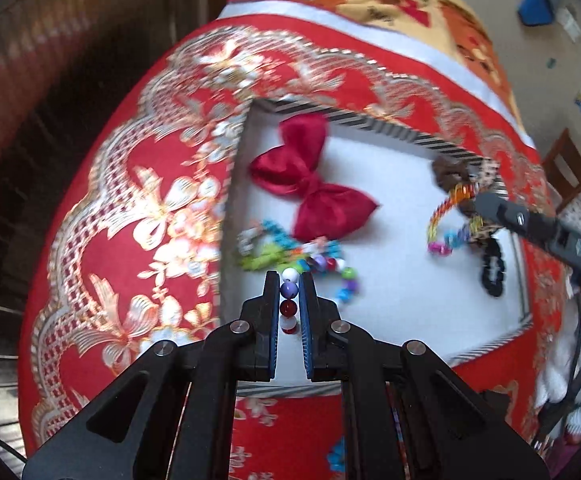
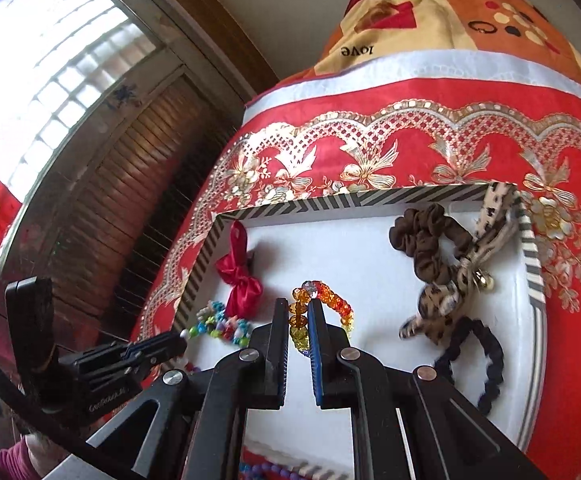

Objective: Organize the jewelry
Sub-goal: 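Carry both bracelets into the tray and open both tools to release, then withdraw both tools from the tray toward the blue and purple bracelets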

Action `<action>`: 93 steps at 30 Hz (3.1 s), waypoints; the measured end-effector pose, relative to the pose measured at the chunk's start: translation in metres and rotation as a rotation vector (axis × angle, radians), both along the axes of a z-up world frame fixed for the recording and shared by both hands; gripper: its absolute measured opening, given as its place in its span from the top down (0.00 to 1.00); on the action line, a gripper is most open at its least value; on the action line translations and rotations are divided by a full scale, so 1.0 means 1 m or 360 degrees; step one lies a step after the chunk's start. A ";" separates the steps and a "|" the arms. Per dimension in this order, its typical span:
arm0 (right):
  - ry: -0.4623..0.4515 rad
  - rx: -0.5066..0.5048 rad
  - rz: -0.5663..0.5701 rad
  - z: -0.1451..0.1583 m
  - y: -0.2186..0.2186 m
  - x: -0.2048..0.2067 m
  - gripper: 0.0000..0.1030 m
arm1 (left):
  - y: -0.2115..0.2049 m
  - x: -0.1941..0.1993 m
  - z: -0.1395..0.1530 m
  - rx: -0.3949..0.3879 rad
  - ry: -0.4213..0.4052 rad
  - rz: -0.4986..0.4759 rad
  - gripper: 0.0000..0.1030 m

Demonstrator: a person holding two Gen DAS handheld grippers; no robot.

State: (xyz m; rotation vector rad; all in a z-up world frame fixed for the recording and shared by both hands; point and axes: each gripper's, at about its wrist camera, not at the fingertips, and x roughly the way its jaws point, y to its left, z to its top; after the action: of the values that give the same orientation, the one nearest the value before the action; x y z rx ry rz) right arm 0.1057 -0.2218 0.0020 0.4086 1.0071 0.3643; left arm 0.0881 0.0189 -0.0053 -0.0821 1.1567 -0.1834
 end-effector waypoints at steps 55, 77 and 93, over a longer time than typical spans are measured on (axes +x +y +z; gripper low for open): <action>0.0053 -0.0159 0.0040 0.014 0.005 -0.062 0.61 | -0.006 -0.060 0.015 -0.0064 -0.0034 -0.0092 0.63; 0.0143 -0.0187 -0.0138 -0.011 -0.016 -0.185 0.61 | -0.017 -0.128 -0.012 -0.0012 0.0048 -0.0286 0.62; 0.0121 -0.0303 -0.0050 -0.015 0.011 -0.183 0.60 | -0.024 -0.132 -0.014 0.0012 0.0054 -0.0283 0.62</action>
State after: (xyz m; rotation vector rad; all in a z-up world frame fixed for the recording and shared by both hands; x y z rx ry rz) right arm -0.0771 -0.2103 -0.0132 0.2673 1.0977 0.2233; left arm -0.0436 -0.0051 -0.0195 0.0244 1.1984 -0.3362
